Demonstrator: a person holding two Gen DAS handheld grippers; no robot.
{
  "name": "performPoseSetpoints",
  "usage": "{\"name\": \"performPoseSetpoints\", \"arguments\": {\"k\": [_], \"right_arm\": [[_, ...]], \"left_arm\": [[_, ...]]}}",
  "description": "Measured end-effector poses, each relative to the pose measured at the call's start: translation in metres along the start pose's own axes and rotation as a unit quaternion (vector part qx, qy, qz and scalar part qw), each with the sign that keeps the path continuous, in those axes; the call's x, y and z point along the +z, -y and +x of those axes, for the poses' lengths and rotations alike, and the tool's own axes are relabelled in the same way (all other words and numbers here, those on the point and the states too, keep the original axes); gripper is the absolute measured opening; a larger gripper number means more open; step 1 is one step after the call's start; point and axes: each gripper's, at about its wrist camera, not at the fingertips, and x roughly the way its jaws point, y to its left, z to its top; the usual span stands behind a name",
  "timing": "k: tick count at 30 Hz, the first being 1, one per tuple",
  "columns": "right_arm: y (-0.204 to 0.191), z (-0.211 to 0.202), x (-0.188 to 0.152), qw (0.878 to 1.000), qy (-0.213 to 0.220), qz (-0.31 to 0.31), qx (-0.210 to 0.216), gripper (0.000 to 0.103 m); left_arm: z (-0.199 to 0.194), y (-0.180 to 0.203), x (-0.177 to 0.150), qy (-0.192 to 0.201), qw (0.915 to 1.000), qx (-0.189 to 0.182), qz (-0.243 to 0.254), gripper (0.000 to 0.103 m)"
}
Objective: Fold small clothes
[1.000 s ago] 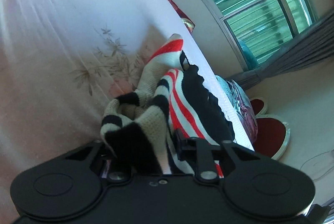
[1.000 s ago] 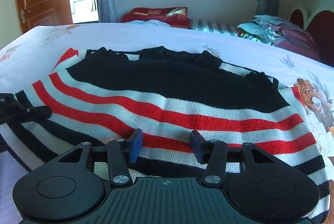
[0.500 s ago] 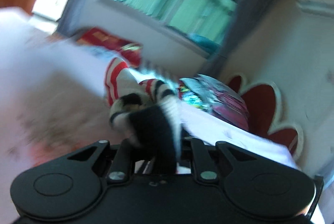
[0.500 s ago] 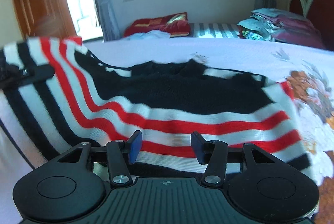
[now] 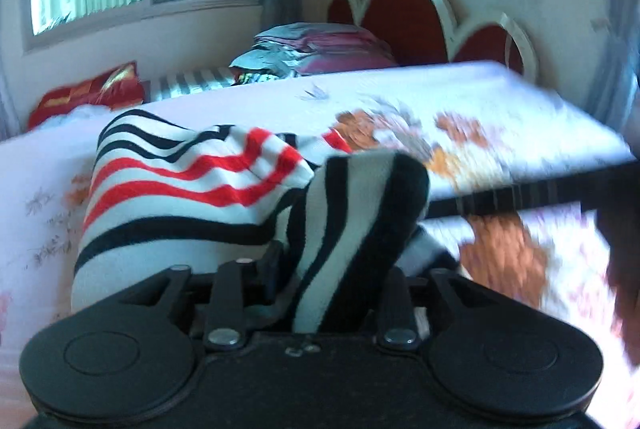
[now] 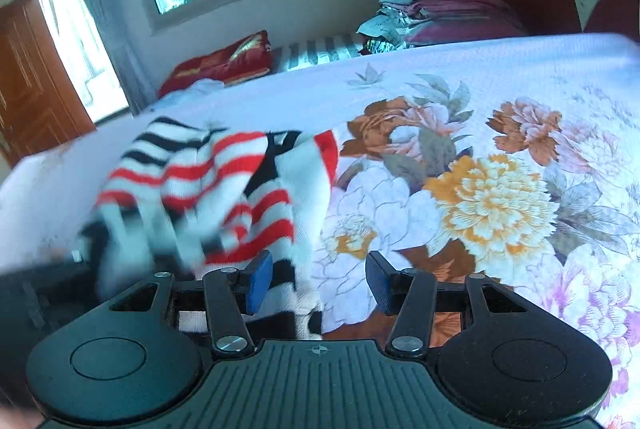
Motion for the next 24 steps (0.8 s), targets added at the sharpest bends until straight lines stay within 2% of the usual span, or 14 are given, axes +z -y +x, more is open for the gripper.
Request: {"name": "performPoseSetpoints", "arguments": {"k": [3, 4, 7, 11, 14, 15, 16, 17, 18, 22, 24], "right_arm": [[0.007, -0.004, 0.012, 0.998, 0.002, 0.035, 0.045, 0.052], [0.008, -0.004, 0.017, 0.997, 0.002, 0.050, 0.064, 0.054], [-0.002, 0.002, 0.029, 0.993, 0.003, 0.068, 0.101, 0.088], [-0.029, 0.029, 0.037, 0.991, -0.032, 0.034, 0.128, 0.088], [-0.036, 0.054, 0.036, 0.988, -0.063, 0.042, 0.133, 0.088], [-0.036, 0.063, 0.035, 0.988, -0.073, 0.047, 0.128, 0.087], [-0.036, 0.068, 0.035, 0.988, -0.077, 0.050, 0.126, 0.076], [-0.033, 0.076, 0.034, 0.987, -0.081, 0.051, 0.127, 0.053], [-0.033, 0.079, 0.033, 0.987, -0.088, 0.053, 0.126, 0.048], [-0.034, 0.084, 0.034, 0.986, -0.091, 0.052, 0.128, 0.047], [-0.036, 0.084, 0.036, 0.986, -0.088, 0.047, 0.130, 0.030]], "left_arm": [[-0.014, 0.011, -0.004, 0.001, 0.9992, -0.025, 0.030, 0.057], [-0.020, 0.015, -0.007, 0.001, 0.9985, -0.034, 0.044, 0.058], [-0.041, 0.020, -0.015, 0.001, 0.9965, -0.055, 0.063, 0.058], [-0.075, -0.011, -0.022, 0.025, 0.9983, -0.049, 0.016, 0.058], [-0.095, -0.038, -0.023, 0.040, 0.9988, -0.016, -0.023, 0.058], [-0.101, -0.049, -0.024, 0.042, 0.9983, -0.005, -0.040, 0.058], [-0.103, -0.060, -0.025, 0.040, 0.9974, 0.006, -0.060, 0.058], [-0.105, -0.070, -0.024, 0.038, 0.9961, 0.016, -0.078, 0.058], [-0.105, -0.080, -0.023, 0.037, 0.9942, 0.026, -0.098, 0.058], [-0.094, -0.110, -0.017, 0.030, 0.9853, 0.046, -0.162, 0.058], [-0.084, -0.117, -0.013, 0.025, 0.9827, 0.047, -0.177, 0.058]]}}
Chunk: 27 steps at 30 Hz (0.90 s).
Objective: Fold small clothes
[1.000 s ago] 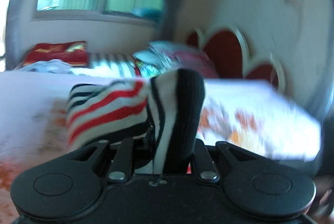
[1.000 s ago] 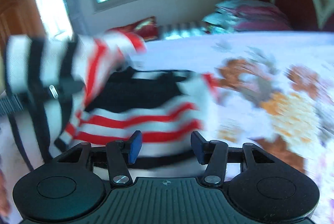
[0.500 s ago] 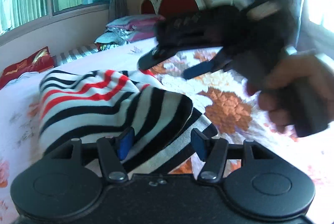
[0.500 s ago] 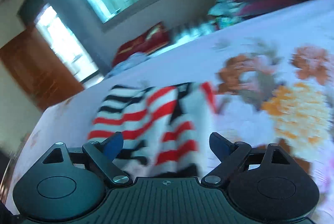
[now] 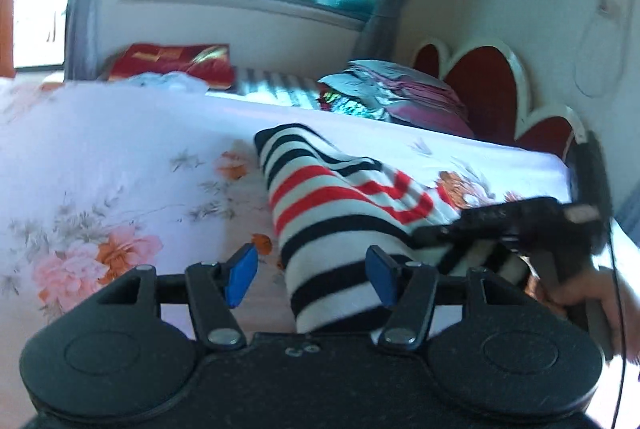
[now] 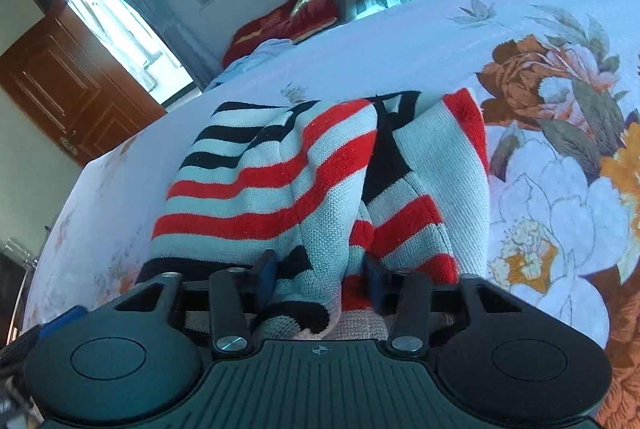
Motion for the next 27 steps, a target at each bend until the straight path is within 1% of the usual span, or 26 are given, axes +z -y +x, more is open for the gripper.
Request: {"name": "performPoseSetpoints", "arguments": {"k": [1, 2, 4, 7, 10, 12, 13, 15, 17, 18, 20, 22, 23, 24, 26, 27], "right_arm": [[-0.002, -0.003, 0.000, 1.000, 0.007, -0.004, 0.001, 0.022], [-0.005, -0.006, 0.001, 1.000, 0.016, -0.010, 0.001, 0.021], [-0.016, -0.012, 0.000, 0.998, 0.043, -0.036, -0.014, 0.020], [-0.027, -0.030, 0.001, 0.993, 0.088, -0.072, -0.035, 0.020], [-0.027, -0.046, -0.001, 0.988, 0.117, -0.089, -0.056, 0.020], [-0.022, -0.051, -0.006, 0.985, 0.120, -0.098, -0.072, 0.020], [-0.016, -0.050, -0.009, 0.986, 0.117, -0.091, -0.079, 0.020], [0.001, -0.045, -0.015, 0.989, 0.102, -0.058, -0.089, 0.020], [0.014, -0.041, -0.024, 0.989, 0.096, -0.038, -0.106, 0.020], [0.018, -0.041, -0.028, 0.989, 0.094, -0.029, -0.109, 0.020], [0.021, -0.046, -0.033, 0.989, 0.097, -0.015, -0.111, 0.020], [0.017, -0.051, -0.035, 0.987, 0.102, -0.024, -0.118, 0.020], [0.017, -0.054, -0.035, 0.988, 0.104, -0.019, -0.114, 0.020], [0.020, -0.058, -0.034, 0.990, 0.099, -0.007, -0.098, 0.020], [0.026, -0.069, -0.032, 0.992, 0.094, 0.024, -0.076, 0.028], [0.028, -0.077, -0.033, 0.993, 0.095, 0.034, -0.064, 0.028]], "left_arm": [[0.005, -0.001, 0.003, -0.002, 1.0000, -0.003, -0.007, 0.058], [0.008, -0.005, 0.005, -0.004, 0.9998, -0.006, -0.016, 0.058], [0.009, -0.006, 0.005, -0.006, 0.9996, -0.015, -0.021, 0.058], [0.019, 0.003, 0.008, -0.004, 0.9992, -0.034, -0.022, 0.058], [0.027, 0.014, 0.012, -0.001, 0.9984, -0.055, -0.015, 0.058], [0.032, 0.020, 0.011, -0.005, 0.9978, -0.065, -0.010, 0.058], [0.035, 0.022, 0.010, -0.009, 0.9976, -0.069, -0.008, 0.058], [0.042, 0.026, 0.005, -0.020, 0.9973, -0.071, -0.003, 0.059], [0.048, 0.029, -0.001, -0.029, 0.9973, -0.068, 0.010, 0.060], [0.049, 0.029, -0.004, -0.031, 0.9972, -0.066, 0.017, 0.062], [0.052, 0.028, -0.007, -0.039, 0.9971, -0.060, 0.027, 0.066], [0.055, 0.023, -0.010, -0.048, 0.9967, -0.060, 0.025, 0.068], [0.057, 0.020, -0.010, -0.055, 0.9965, -0.060, 0.017, 0.067], [0.058, 0.016, -0.009, -0.059, 0.9963, -0.061, 0.010, 0.067], [0.058, 0.013, -0.010, -0.061, 0.9960, -0.065, 0.006, 0.067], [0.058, 0.013, -0.010, -0.061, 0.9960, -0.066, 0.007, 0.067]]}}
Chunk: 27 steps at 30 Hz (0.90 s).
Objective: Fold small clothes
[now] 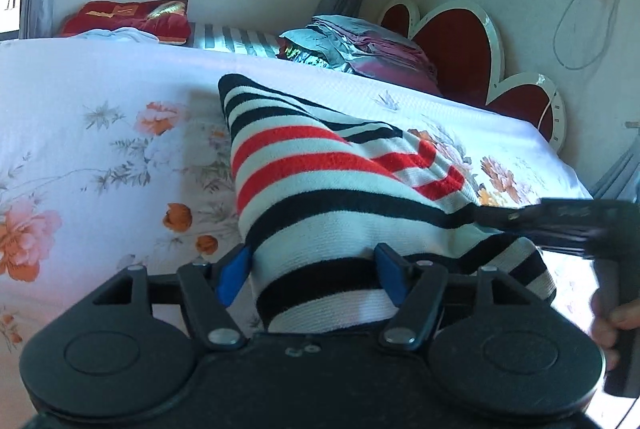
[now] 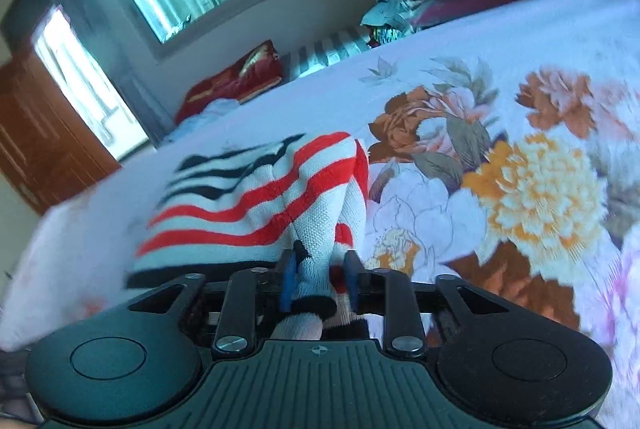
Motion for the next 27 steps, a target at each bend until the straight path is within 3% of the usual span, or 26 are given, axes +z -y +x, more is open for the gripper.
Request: {"name": "performPoseSetpoints", "arguments": {"k": [6, 13, 19, 21, 25, 27], "right_arm": [[0.002, -0.031, -0.016, 0.999, -0.022, 0.015, 0.027, 0.029], [0.009, -0.041, -0.050, 0.999, -0.029, 0.029, 0.004, 0.025], [0.019, -0.039, -0.052, 0.995, -0.044, 0.078, 0.043, 0.022], [0.025, -0.034, -0.055, 0.996, -0.059, 0.059, 0.019, 0.020], [0.028, -0.034, -0.054, 0.996, -0.074, 0.043, 0.020, 0.021], [0.024, -0.040, -0.048, 0.997, -0.072, 0.026, 0.021, 0.026]], "left_arm": [[-0.002, -0.002, -0.001, -0.006, 1.0000, -0.005, -0.003, 0.066], [-0.001, -0.007, -0.003, -0.016, 0.9998, -0.012, -0.003, 0.064], [-0.002, -0.010, -0.003, -0.017, 0.9997, -0.013, 0.009, 0.059], [-0.002, -0.012, -0.004, -0.021, 0.9995, -0.019, 0.013, 0.058], [-0.002, -0.009, -0.002, -0.026, 0.9994, -0.014, 0.016, 0.058], [-0.005, -0.007, 0.002, -0.027, 0.9995, -0.012, 0.013, 0.060]]}}
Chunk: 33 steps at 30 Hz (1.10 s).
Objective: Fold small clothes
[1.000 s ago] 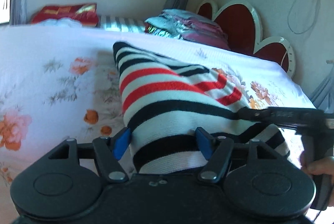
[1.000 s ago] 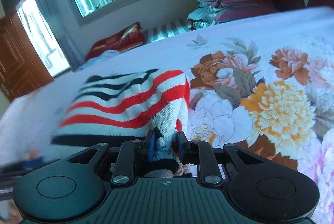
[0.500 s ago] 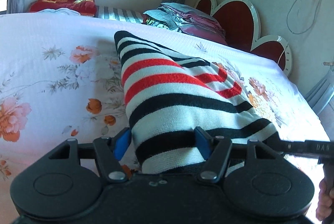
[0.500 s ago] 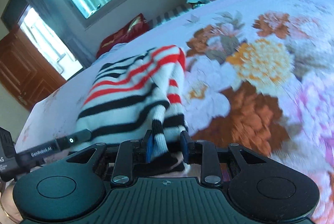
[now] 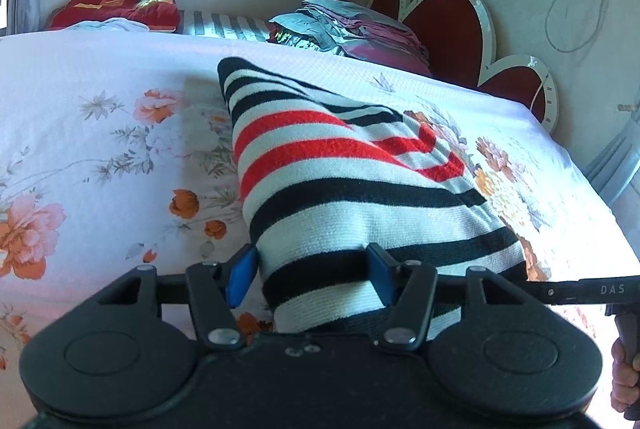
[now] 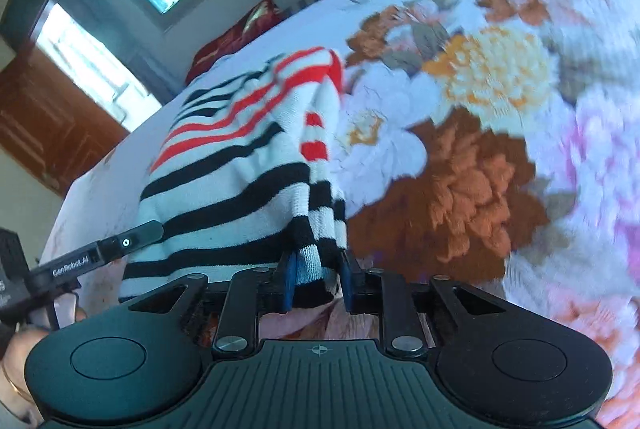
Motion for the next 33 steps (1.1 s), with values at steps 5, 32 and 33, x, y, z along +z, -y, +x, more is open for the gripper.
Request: {"name": "performPoseSetpoints", "arguments": {"k": [5, 32, 33], "right_arm": [[-0.012, -0.014, 0.023, 0.999, 0.041, -0.020, 0.001, 0.059], [-0.019, 0.085, 0.092, 0.996, 0.041, -0.036, -0.066, 0.014], [-0.019, 0.083, 0.094, 0.997, 0.042, -0.037, -0.061, 0.014]], "left_arm": [[-0.012, 0.005, 0.009, 0.020, 0.9997, 0.011, -0.005, 0.064], [0.042, -0.017, 0.047, 0.005, 0.9975, 0.032, -0.062, 0.057], [0.042, -0.016, 0.047, 0.005, 0.9977, 0.035, -0.058, 0.057]]}}
